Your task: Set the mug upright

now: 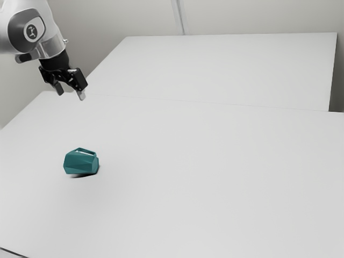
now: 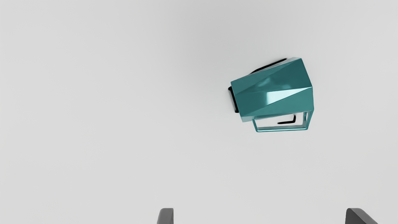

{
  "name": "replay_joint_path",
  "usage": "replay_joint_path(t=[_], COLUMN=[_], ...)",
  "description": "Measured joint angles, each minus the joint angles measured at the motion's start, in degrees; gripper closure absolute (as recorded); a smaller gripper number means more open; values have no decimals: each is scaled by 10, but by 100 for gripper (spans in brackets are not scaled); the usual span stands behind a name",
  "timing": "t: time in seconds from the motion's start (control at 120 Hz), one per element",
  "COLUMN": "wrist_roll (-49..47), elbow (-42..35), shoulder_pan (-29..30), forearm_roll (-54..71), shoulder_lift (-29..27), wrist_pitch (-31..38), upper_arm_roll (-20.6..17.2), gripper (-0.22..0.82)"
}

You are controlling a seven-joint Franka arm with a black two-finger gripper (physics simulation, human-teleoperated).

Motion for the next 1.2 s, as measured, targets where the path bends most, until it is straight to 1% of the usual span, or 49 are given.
replay_joint_path(t=[0.208,0.292,0.4,0.567,0.825,0.95,1.083,1.2], wrist_roll=[0,0,0,0,0,0,0,0], elbow=[-10,-12,-16,-34,-37,-56,-80,-96], shoulder_pan=[11,46,77,172,277,317,346,356], forearm_roll=[0,-4,-16,-97,-236,-282,-309,-318], shoulder_lift=[-4,-13,-16,-5,69,93,137,161], wrist_pitch=[1,-1,-12,-18,-19,-19,-19,-11], upper_arm_roll=[0,1,1,1,1,1,1,1], gripper=[0,0,0,0,0,0,0,0])
